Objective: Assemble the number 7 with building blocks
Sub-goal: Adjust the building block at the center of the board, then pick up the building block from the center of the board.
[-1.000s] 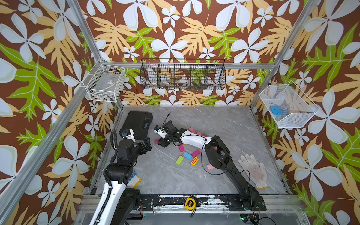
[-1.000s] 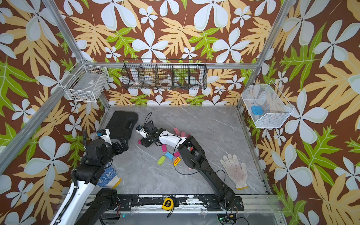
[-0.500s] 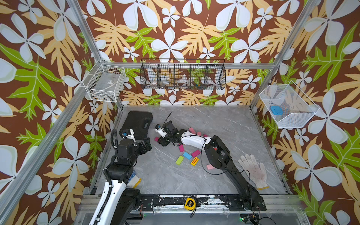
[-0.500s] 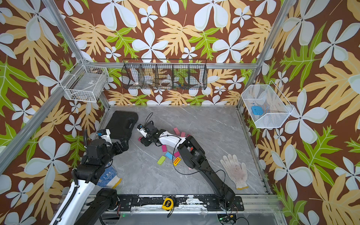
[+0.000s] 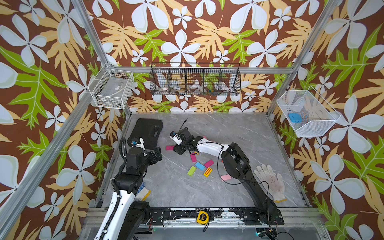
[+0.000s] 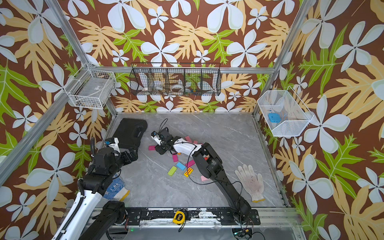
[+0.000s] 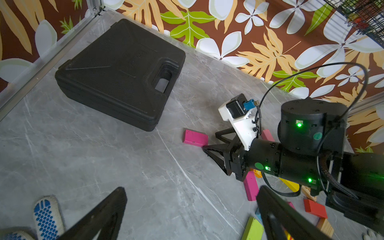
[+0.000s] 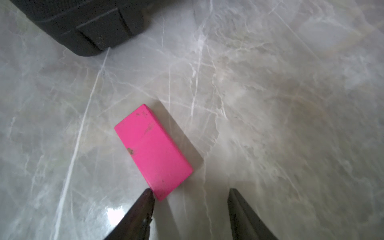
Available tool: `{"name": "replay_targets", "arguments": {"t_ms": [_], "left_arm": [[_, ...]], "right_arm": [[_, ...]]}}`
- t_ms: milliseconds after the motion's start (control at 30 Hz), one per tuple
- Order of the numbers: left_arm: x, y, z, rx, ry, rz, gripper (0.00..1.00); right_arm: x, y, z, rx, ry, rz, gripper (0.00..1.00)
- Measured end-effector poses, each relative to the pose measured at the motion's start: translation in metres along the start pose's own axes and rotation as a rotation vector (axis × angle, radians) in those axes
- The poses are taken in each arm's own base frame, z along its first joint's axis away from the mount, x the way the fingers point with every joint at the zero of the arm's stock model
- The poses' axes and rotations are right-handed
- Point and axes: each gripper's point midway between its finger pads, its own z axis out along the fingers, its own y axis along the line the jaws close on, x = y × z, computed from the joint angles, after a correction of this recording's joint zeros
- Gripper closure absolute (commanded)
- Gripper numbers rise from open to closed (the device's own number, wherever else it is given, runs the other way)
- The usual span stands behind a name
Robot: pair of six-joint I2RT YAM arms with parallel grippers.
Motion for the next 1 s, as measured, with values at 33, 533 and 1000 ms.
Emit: {"name": "replay_targets", "arguments": {"t_ms": [33, 533, 1000], "left_arm": [[0.0, 0.0, 0.0, 0.0, 0.0, -0.001, 0.0], [0.005, -0.001, 0.006, 0.003, 0.029, -0.006, 0.0], [0.004, -0.004, 0.008, 0.019, 0.029, -0.007, 0.0]], "right_arm": [[-0.001, 0.0, 0.0, -0.003, 0.001, -0.002, 0.43], [0.051, 0.013, -0.072, -0.012, 0.077, 0.066, 0.36], [0.102, -0.01, -0.092, 0.102, 0.125, 0.187, 0.4]]}}
